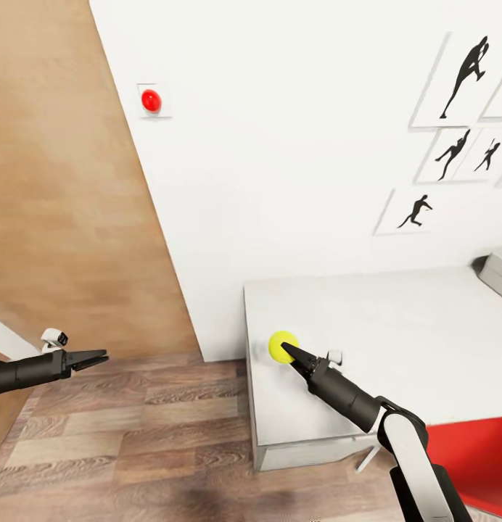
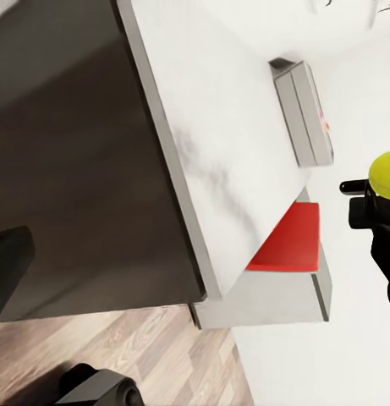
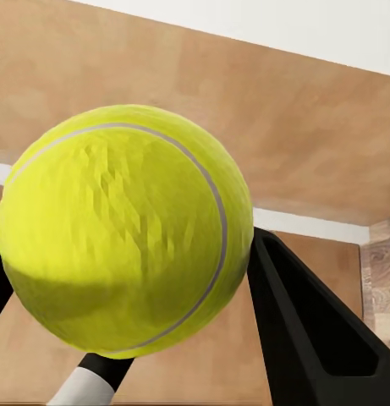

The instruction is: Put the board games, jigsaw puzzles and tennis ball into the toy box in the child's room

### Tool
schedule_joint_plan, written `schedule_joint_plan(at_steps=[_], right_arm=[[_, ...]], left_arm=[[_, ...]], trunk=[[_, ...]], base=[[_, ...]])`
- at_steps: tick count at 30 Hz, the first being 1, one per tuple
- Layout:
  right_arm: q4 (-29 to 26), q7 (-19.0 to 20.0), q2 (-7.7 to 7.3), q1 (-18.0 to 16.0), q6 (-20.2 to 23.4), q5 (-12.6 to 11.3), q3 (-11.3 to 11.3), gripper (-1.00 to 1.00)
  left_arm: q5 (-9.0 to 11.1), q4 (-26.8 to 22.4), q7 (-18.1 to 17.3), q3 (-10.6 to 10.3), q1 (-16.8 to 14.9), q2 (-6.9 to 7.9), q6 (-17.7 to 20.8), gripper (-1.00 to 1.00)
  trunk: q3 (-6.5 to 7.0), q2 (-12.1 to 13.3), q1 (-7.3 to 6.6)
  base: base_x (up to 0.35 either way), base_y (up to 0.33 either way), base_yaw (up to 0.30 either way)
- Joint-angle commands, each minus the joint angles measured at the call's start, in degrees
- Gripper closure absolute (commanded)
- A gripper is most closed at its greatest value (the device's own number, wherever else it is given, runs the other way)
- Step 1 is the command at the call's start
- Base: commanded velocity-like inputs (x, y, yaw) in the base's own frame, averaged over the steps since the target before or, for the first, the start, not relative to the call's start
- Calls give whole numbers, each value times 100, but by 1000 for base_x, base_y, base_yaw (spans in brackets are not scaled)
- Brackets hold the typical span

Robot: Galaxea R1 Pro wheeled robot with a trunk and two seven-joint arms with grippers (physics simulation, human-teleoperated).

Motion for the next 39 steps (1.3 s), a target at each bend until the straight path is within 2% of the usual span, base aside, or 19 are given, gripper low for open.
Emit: schedule_joint_plan(at_steps=[1, 8, 39], right_arm=[[-1, 7, 14, -4, 44, -7, -14, 100], [-3, 7, 20, -4, 40, -7, -16, 100], [-1, 7, -7, -4, -46, -7, -21, 100]], left_arm=[[7, 0, -20, -4, -4, 2, 59, -100], [11, -4, -28, -9, -3, -4, 71, -100], [-7, -5, -28, -23, 5, -164, 93, -100]], trunk=[[0, -10, 1], [65, -10, 1], [355, -10, 1]], base=[[-198, -18, 65], [-136, -26, 65], [-2, 0, 64]])
